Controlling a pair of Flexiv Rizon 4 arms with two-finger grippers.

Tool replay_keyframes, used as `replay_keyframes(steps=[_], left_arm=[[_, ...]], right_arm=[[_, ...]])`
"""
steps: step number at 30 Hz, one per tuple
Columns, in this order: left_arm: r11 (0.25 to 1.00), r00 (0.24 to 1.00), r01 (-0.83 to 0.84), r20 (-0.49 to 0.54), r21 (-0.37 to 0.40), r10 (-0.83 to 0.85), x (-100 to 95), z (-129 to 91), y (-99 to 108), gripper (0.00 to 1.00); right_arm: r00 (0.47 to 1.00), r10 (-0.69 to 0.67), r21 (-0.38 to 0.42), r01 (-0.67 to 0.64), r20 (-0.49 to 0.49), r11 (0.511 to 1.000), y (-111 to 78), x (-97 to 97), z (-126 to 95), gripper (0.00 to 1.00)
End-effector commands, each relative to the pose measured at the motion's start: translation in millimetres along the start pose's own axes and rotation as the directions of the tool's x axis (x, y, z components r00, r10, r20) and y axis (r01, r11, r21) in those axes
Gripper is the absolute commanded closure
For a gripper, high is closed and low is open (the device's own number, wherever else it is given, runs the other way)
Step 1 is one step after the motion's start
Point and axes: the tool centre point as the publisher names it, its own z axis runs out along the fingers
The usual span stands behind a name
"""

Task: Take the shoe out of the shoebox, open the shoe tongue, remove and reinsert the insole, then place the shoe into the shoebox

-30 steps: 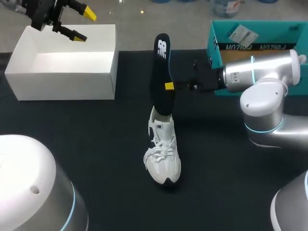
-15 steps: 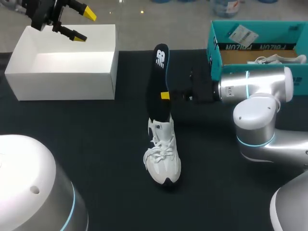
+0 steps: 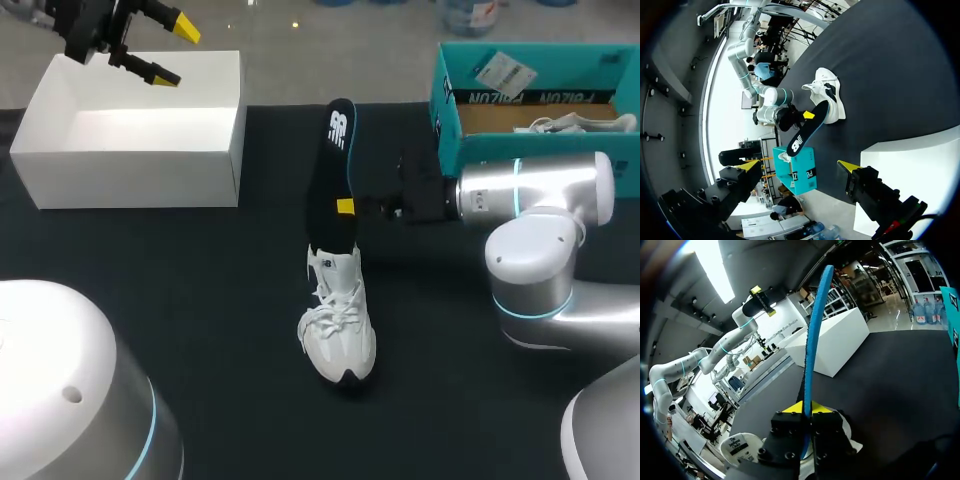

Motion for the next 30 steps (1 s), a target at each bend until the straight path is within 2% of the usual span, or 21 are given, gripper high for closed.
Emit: replay_keyframes(steps=[1, 4, 9, 13, 20, 25, 30], left_arm=[[1.000, 1.000, -0.001, -0.003, 0.001, 0.001, 0.1, -0.5, -0.2, 0.00], [1.000, 1.000, -0.001, -0.003, 0.001, 0.001, 0.1, -0.5, -0.2, 0.00], [1.000, 1.000, -0.001, -0.003, 0.001, 0.001, 0.1, -0.5, -0.2, 0.00], [1.000, 1.000, -0.001, -0.003, 0.001, 0.001, 0.1, -0.5, -0.2, 0.00], [1.000, 1.000, -0.001, -0.003, 0.001, 0.001, 0.1, -0.5, -0.2, 0.00], [1.000, 1.000, -0.001, -0.003, 0.001, 0.001, 0.1, -0.5, -0.2, 0.00], [1.000, 1.000, -0.001, -0.003, 0.001, 0.001, 0.1, -0.5, -0.2, 0.00]], right_arm=[[1.000, 0.000, 0.003, 0.000, 0.005, 1.000, 0.1, 1.4, 2.2, 1.00], [1.000, 0.000, 0.003, 0.000, 0.005, 1.000, 0.1, 1.4, 2.2, 1.00], [0.992, -0.110, 0.018, 0.111, -0.057, 0.994, -17.1, -3.1, 7.6, 1.00], [0.988, -0.123, 0.008, 0.125, -0.093, 0.992, -28.0, -5.6, 8.2, 1.00], [0.992, -0.110, 0.053, 0.113, -0.068, 0.992, -43.3, -4.3, 5.0, 1.00], [0.993, -0.109, 0.059, 0.112, -0.054, 0.992, -46.7, -0.1, -0.5, 1.00], [0.992, -0.101, 0.096, 0.107, -0.069, 0.990, -52.4, 5.6, 4.1, 1.00]])
